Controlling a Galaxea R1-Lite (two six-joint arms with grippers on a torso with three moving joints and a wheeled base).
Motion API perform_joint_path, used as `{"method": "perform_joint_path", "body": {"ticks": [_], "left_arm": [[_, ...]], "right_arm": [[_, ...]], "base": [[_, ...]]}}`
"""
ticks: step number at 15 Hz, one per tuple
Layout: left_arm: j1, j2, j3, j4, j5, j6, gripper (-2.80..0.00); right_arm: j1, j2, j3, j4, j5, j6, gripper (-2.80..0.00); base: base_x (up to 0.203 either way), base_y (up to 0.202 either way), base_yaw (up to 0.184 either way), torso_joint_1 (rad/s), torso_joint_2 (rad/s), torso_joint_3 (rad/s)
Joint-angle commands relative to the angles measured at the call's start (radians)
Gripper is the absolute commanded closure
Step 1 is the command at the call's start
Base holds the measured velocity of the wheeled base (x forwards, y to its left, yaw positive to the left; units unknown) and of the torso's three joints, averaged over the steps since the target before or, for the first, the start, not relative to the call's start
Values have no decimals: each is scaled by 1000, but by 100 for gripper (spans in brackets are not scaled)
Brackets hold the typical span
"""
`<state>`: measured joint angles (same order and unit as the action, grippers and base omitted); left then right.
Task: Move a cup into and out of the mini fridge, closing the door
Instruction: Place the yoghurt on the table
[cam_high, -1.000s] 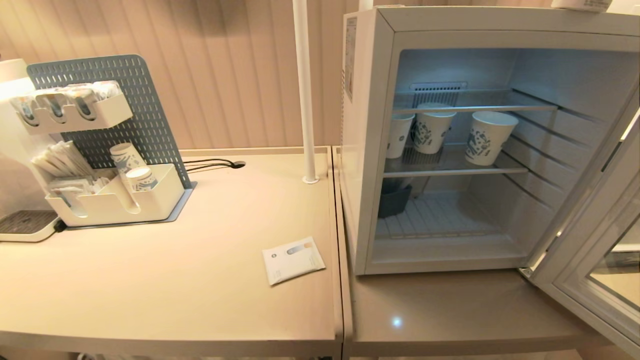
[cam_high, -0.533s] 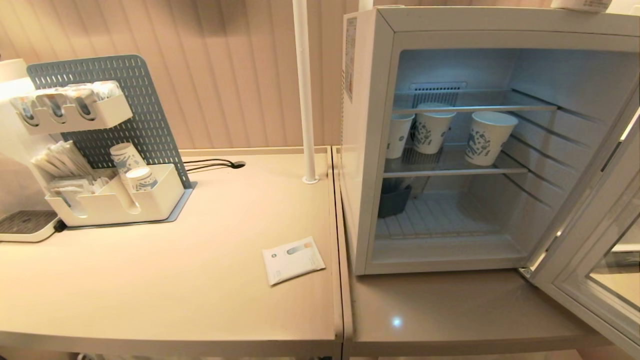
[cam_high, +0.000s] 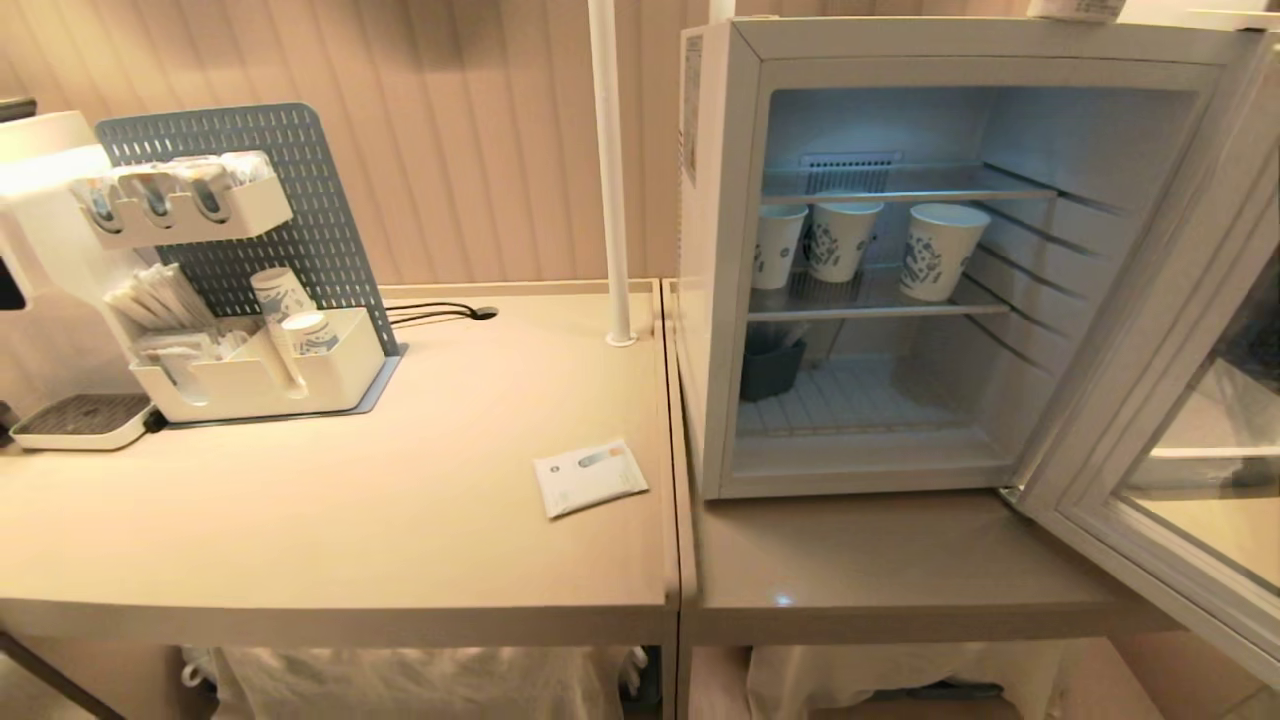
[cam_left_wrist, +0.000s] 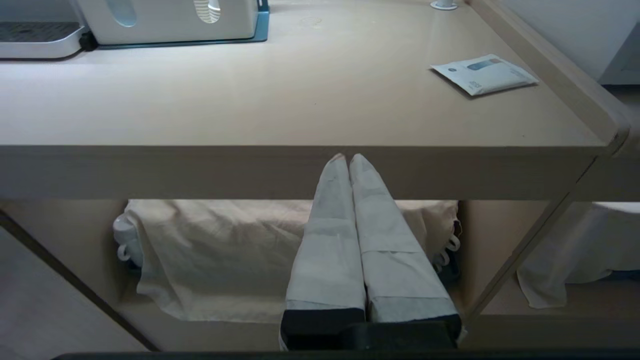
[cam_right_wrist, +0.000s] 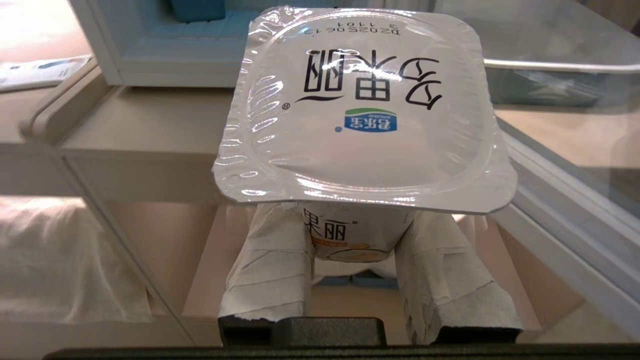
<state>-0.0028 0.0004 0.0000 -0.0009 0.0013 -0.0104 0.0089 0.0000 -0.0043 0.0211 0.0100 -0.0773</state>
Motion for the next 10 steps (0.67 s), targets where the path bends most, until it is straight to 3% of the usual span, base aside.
{"method": "perform_joint_path", "body": {"ticks": [1,3,7,10], "left_arm": [[0,-2,2,-1,0,0,0],[0,-2,2,-1,0,0,0],[0,-2,2,-1,0,0,0],[0,-2,2,-1,0,0,0]], "right_arm": [[0,2,0,0,1,-1,0],[0,2,0,0,1,-1,0],[0,2,0,0,1,-1,0],[0,2,1,-1,1,1,0]], "base": [[-190,0,1,0,3,5],[-135,0,1,1,0,-1],[0,0,0,0,0,0],[-1,147,-1,4,8,4]]}}
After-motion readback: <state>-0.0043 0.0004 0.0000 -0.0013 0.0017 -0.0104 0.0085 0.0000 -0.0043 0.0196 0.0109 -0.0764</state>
